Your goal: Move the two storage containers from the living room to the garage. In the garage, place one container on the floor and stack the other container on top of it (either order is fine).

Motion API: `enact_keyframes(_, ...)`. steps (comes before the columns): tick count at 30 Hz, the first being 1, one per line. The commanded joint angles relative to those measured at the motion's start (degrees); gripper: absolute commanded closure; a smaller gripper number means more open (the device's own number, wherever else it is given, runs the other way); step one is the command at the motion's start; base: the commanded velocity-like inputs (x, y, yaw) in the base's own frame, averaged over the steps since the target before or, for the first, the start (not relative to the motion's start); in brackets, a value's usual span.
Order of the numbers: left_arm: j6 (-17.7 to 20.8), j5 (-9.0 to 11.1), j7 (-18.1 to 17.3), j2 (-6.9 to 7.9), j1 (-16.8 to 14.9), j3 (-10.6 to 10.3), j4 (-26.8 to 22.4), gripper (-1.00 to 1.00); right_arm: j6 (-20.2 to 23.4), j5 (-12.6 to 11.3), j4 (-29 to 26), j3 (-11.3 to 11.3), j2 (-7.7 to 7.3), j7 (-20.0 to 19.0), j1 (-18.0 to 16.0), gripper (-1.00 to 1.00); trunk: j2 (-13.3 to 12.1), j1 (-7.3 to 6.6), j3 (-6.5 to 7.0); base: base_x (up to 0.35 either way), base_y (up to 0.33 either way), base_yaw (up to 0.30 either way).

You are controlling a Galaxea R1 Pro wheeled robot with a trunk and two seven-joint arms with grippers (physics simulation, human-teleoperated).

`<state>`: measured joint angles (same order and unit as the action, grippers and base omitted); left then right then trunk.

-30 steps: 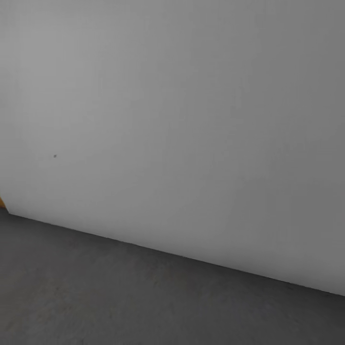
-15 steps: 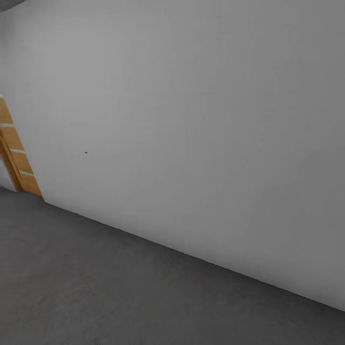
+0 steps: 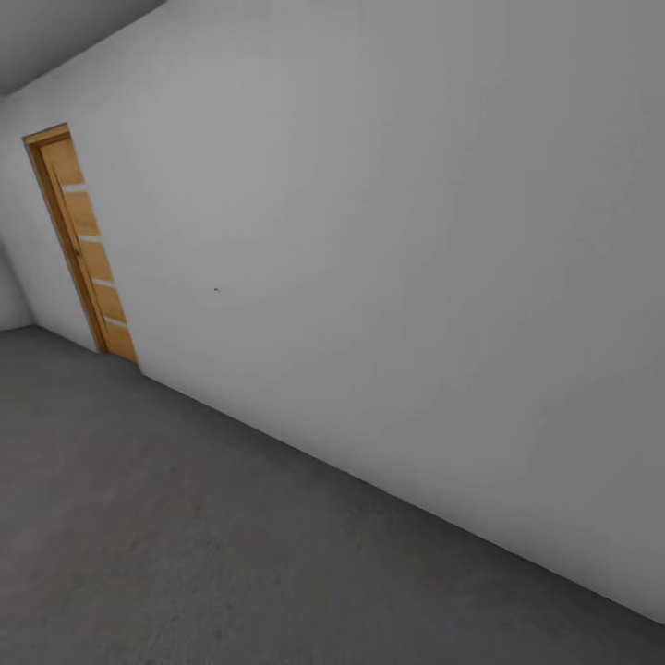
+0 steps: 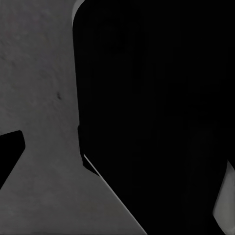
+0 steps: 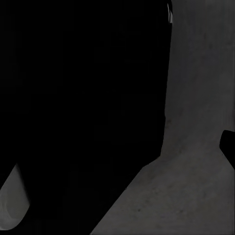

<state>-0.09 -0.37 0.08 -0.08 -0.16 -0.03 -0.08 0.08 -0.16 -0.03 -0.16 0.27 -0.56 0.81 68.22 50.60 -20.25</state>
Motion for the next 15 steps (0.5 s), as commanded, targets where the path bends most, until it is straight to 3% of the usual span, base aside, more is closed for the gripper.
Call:
enact_keyframes(1, -0.01, -0.04, 0.01, -0.01, -0.02, 0.01, -0.01, -1.0, 0.01, -0.02, -0.03, -0.02, 0.0, -0.06, 0.02, -1.0, 0.02, 0.0, -0.04, 0.0, 0.0, 0.291)
enact_keyframes(15, -0.01, 0.35, 0.01, -0.01, -0.02, 0.21, -0.01, -1.0, 0.01, -0.02, -0.03, 0.07, 0.0, -0.06, 0.01, -1.0, 0.02, 0.0, -0.04, 0.0, 0.0, 0.291)
